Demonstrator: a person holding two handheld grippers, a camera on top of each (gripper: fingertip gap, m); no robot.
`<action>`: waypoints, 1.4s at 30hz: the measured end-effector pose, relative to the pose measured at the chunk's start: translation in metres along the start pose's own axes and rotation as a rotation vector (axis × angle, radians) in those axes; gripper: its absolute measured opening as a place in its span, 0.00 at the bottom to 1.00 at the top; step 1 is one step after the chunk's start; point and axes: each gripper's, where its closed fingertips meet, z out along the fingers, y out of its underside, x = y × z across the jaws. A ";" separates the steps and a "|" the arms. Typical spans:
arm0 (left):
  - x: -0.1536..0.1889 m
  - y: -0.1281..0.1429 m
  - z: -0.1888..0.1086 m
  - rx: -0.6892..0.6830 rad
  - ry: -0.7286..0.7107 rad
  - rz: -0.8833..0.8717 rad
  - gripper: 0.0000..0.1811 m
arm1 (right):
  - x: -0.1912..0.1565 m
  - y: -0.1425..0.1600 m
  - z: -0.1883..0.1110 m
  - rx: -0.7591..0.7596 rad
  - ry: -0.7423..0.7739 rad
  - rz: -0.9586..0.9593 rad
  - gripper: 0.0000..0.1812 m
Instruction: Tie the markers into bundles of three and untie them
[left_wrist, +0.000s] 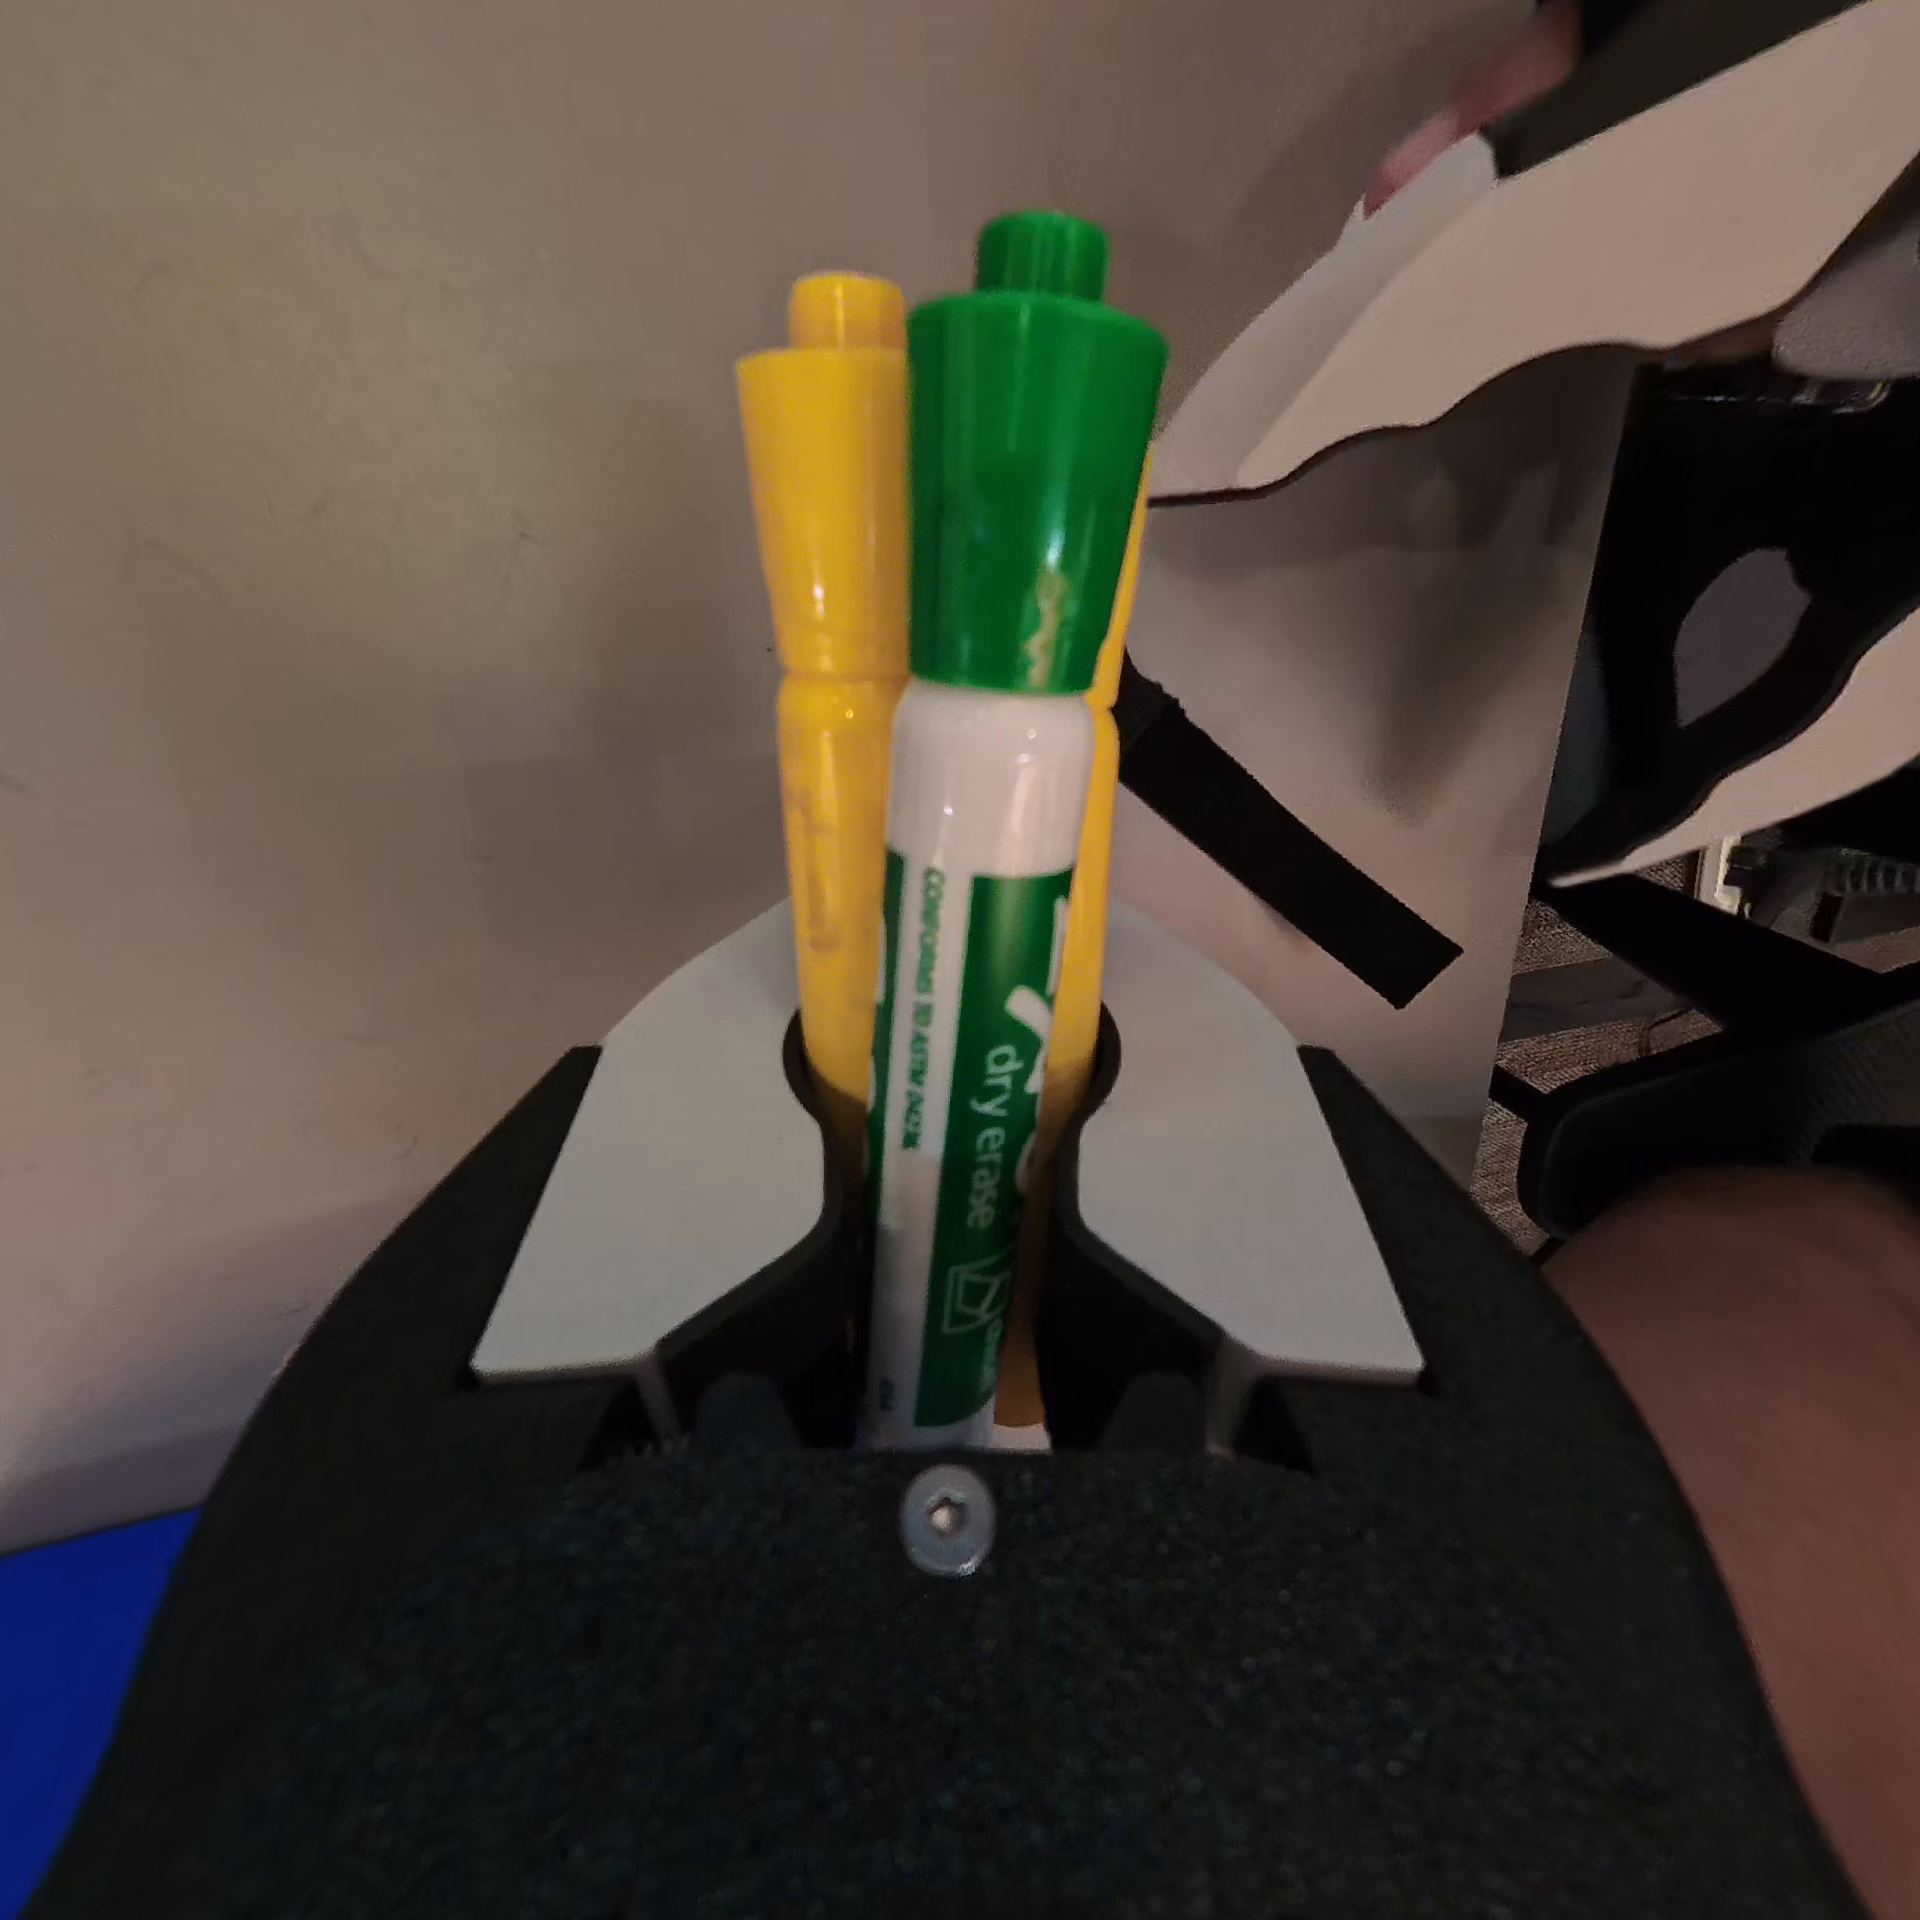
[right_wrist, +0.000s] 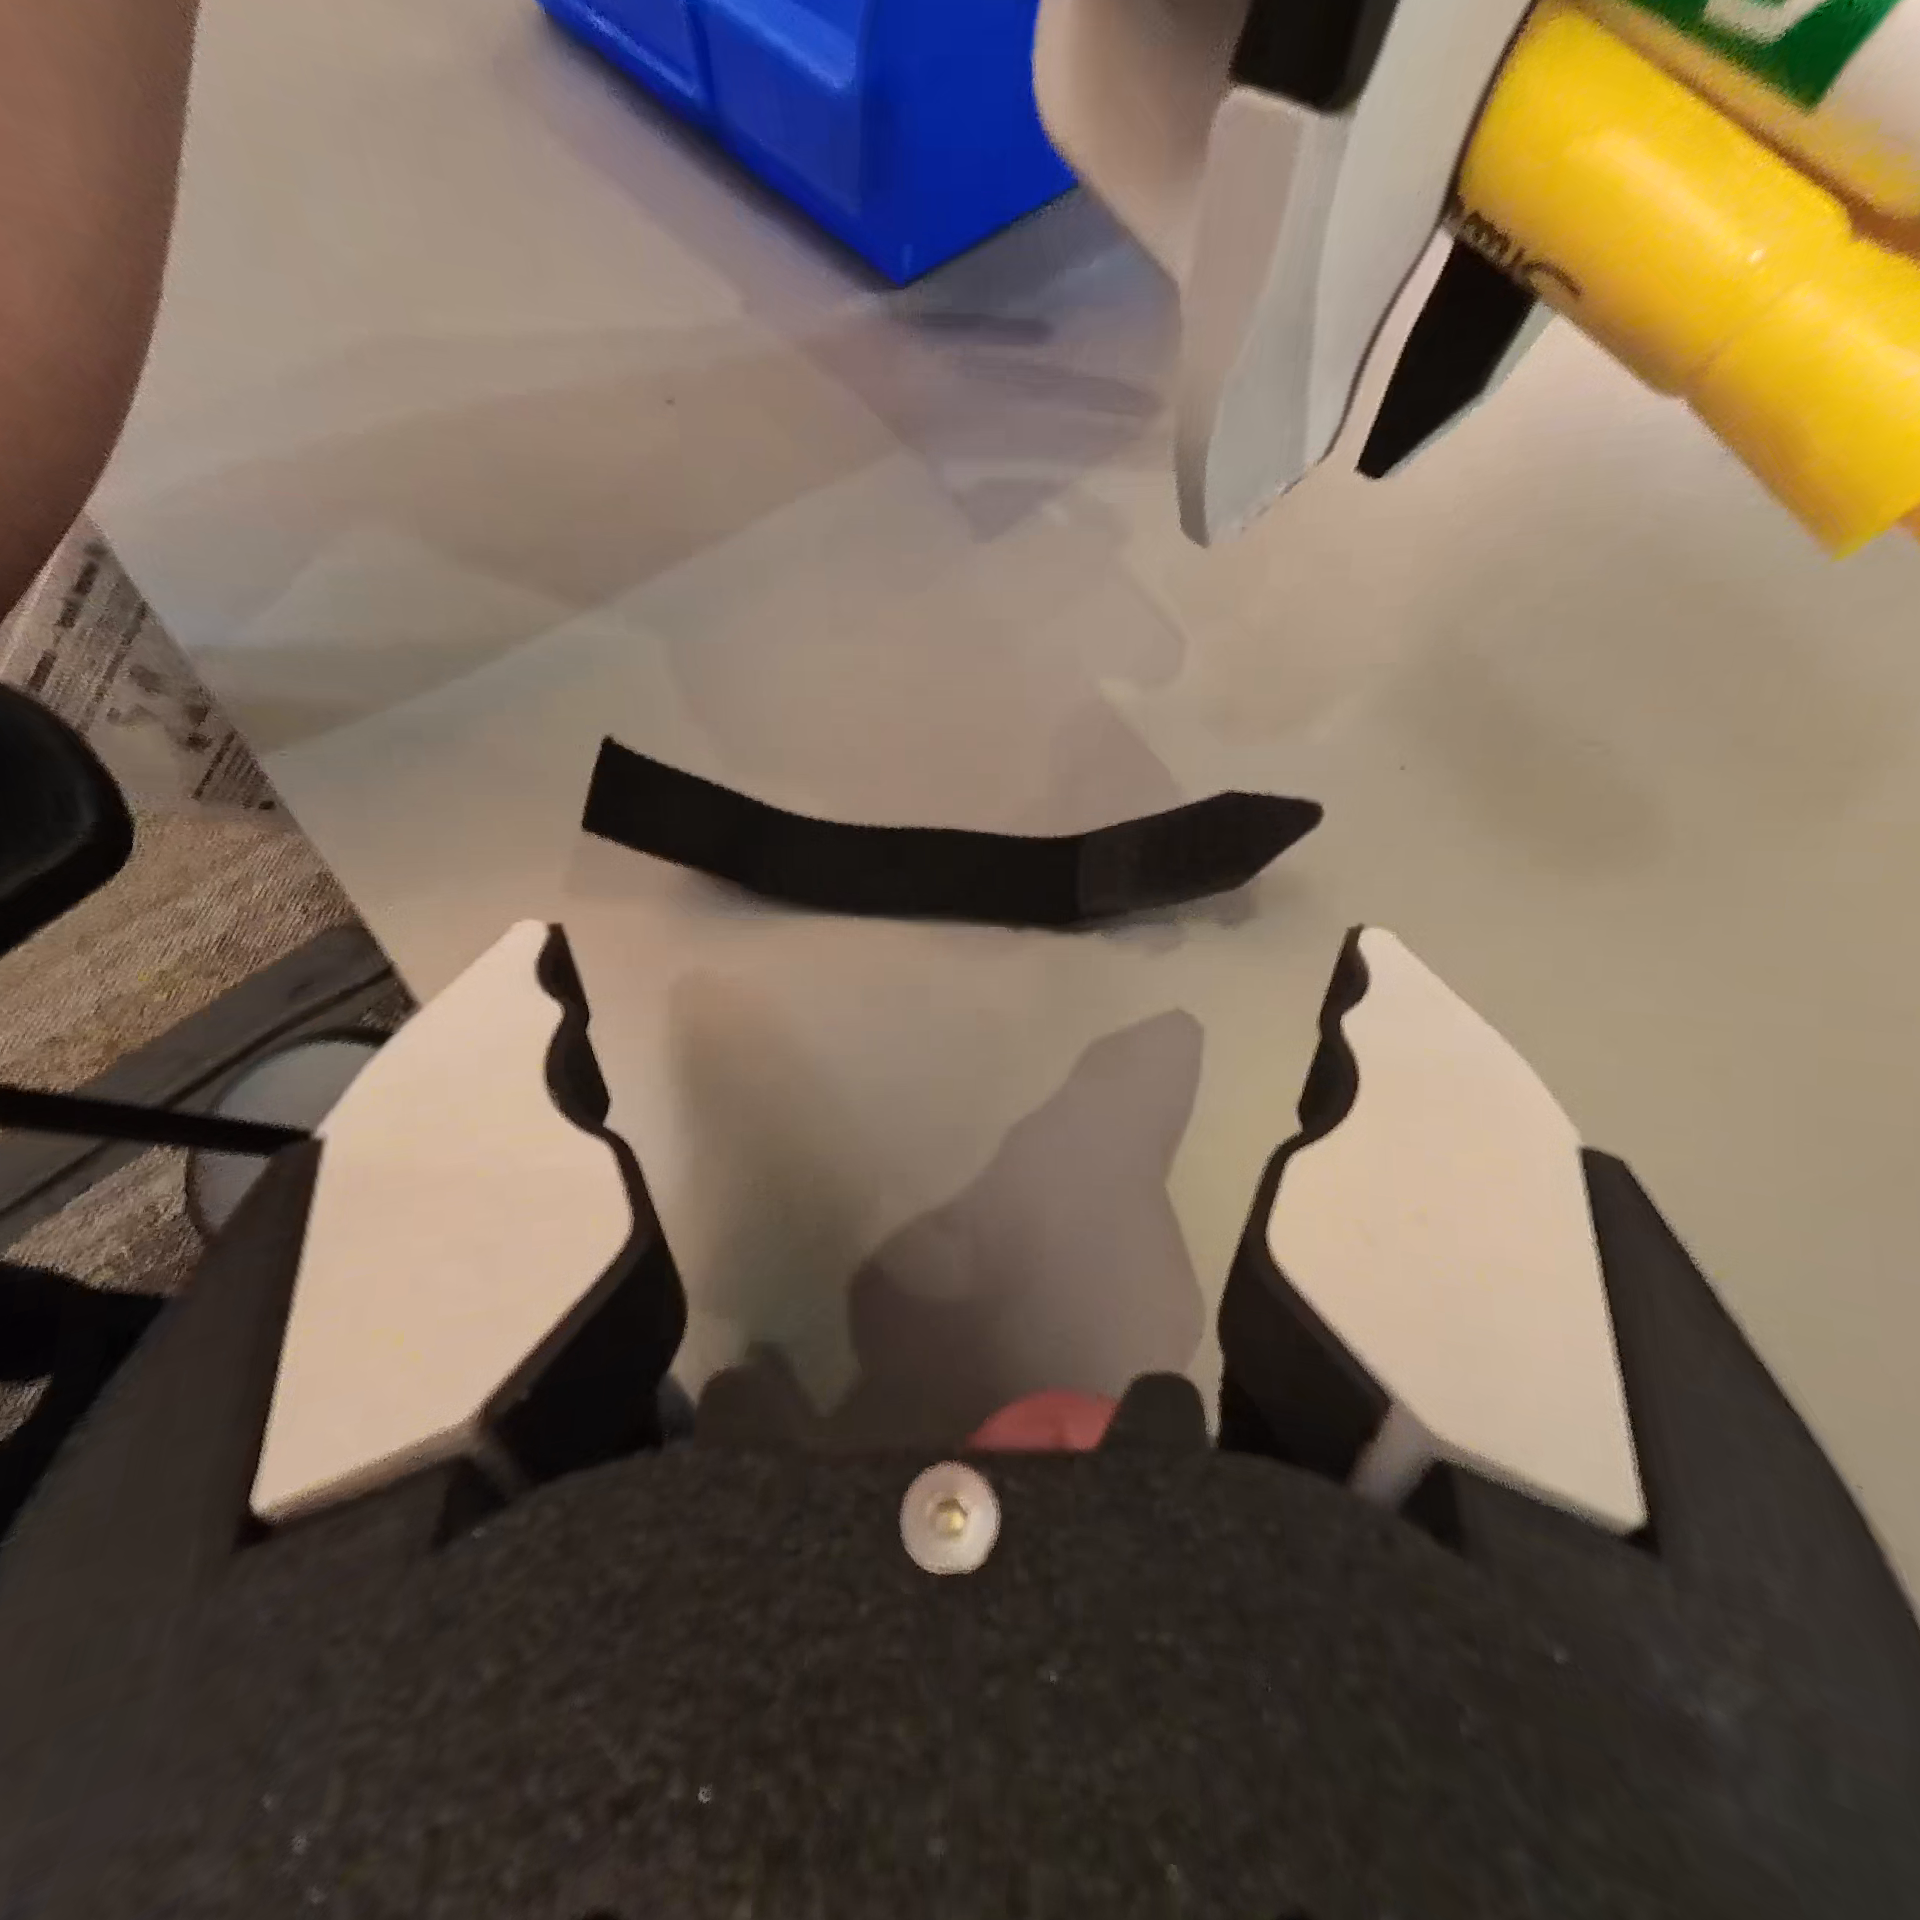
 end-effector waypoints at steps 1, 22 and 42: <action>0.000 0.000 0.000 -0.003 -0.001 0.000 0.23 | 0.002 -0.001 0.004 -0.004 0.009 0.013 0.72; 0.003 0.001 -0.007 0.016 -0.022 0.008 0.23 | 0.000 -0.007 0.036 -0.096 -0.187 0.231 0.19; 0.006 -0.006 -0.002 0.022 0.018 0.013 0.23 | 0.122 -0.106 -0.082 0.262 0.634 -0.674 0.01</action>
